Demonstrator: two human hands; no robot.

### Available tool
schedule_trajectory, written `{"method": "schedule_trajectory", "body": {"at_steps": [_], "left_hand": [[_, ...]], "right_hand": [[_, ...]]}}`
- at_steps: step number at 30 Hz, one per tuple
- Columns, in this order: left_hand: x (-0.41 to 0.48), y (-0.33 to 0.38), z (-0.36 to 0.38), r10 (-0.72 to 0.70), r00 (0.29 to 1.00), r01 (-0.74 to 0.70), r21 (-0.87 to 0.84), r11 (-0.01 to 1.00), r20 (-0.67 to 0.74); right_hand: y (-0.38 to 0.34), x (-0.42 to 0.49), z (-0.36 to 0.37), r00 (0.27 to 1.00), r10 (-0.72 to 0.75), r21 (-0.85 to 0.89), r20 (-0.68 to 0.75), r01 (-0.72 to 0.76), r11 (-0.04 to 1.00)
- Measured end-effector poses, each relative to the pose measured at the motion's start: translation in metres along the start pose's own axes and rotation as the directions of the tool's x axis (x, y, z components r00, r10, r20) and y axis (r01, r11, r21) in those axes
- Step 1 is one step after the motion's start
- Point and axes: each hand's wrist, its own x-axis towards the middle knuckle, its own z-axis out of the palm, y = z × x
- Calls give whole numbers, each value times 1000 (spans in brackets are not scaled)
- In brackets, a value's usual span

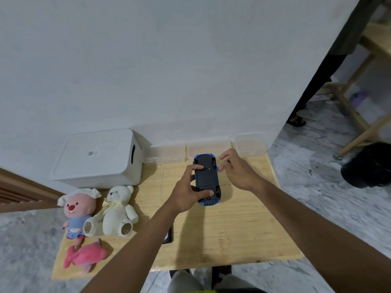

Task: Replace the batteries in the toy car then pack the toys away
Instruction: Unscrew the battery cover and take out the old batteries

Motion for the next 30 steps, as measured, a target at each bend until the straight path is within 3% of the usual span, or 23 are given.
{"method": "schedule_trajectory", "body": {"at_steps": [7, 11, 16, 20, 30], "left_hand": [[0, -5, 0, -26, 1000, 26, -39, 999, -15], [-2, -6, -1, -18, 999, 17, -19, 1000, -30], [-5, -8, -5, -26, 999, 26, -12, 1000, -33], [-8, -8, -5, -14, 999, 14, 4, 1000, -33], [-13, -10, 0, -34, 999, 34, -4, 999, -22]], "right_hand": [[-5, 10, 7, 997, -32, 365, -71, 56, 929], [-10, 8, 10, 978, -58, 349, -201, 127, 928], [-14, 1, 17, 921, 14, 392, -389, 152, 907], [-12, -6, 27, 914, -48, 373, -403, 212, 903], [-7, -10, 28, 923, -50, 402, -381, 214, 891]]}}
